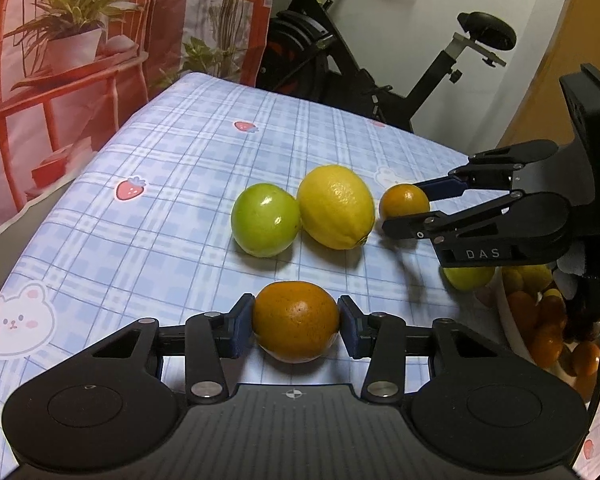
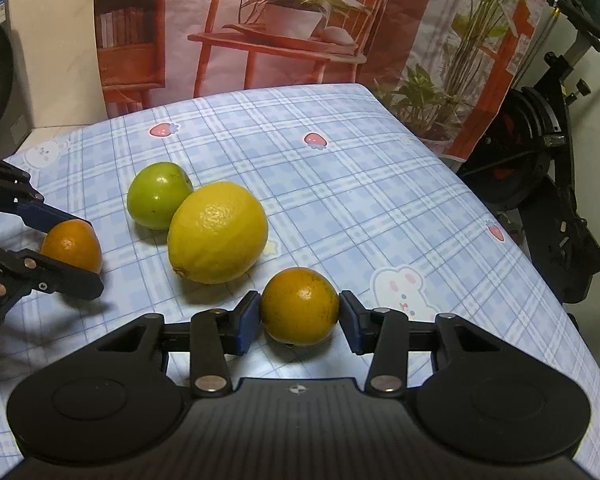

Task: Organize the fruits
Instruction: 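Carry both held oranges over the cream plate, then lower the oranges onto the plate and open both grippers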

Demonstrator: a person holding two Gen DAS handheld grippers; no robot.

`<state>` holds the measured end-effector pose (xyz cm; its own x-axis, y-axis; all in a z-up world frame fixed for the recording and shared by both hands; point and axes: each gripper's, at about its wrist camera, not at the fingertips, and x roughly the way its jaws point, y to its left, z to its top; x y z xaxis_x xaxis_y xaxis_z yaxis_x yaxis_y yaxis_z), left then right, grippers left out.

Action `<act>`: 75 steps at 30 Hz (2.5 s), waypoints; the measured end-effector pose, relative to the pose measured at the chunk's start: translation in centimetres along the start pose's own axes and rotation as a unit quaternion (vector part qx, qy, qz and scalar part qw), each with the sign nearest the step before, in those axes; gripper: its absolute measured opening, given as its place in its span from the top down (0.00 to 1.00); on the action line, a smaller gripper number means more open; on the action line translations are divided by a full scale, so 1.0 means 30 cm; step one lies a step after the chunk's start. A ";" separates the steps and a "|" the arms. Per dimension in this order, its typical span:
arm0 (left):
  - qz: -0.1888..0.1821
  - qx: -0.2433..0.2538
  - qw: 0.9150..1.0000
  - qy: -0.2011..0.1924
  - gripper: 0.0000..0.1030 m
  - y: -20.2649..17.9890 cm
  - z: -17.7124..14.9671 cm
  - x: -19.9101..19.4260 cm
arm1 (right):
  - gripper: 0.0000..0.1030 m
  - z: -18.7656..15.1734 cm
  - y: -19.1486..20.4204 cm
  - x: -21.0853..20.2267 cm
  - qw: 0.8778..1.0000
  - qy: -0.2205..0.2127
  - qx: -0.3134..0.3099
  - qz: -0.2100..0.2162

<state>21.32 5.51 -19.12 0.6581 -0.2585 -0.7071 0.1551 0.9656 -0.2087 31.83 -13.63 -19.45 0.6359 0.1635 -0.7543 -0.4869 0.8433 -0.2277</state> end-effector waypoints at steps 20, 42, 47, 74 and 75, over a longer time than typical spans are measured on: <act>-0.045 0.044 0.998 -0.030 0.54 -0.135 0.019 -0.082 | 0.56 -0.147 0.028 -0.328 0.993 -0.078 0.093 -0.016; -0.135 0.164 0.977 0.010 0.54 -0.526 -0.027 -0.003 | 0.56 -0.578 0.120 -0.595 0.979 -0.074 0.188 -0.036; -0.144 0.178 0.973 0.019 0.54 -0.589 -0.023 0.025 | 0.56 -0.608 0.126 -0.586 0.976 -0.075 0.202 -0.032; -0.165 0.205 0.964 0.050 0.54 -0.734 -0.032 0.126 | 0.57 -0.637 0.128 -0.565 0.974 -0.086 0.205 -0.036; -0.163 0.203 0.964 0.049 0.54 -0.730 -0.031 0.123 | 0.57 -0.637 0.129 -0.565 0.974 -0.086 0.204 -0.038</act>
<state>19.68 -16.63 -17.78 0.4553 -0.5328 -0.7133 0.6313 0.7581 -0.1633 7.71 -22.93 -19.31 0.7682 0.1465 -0.6232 -0.1779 0.9840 0.0121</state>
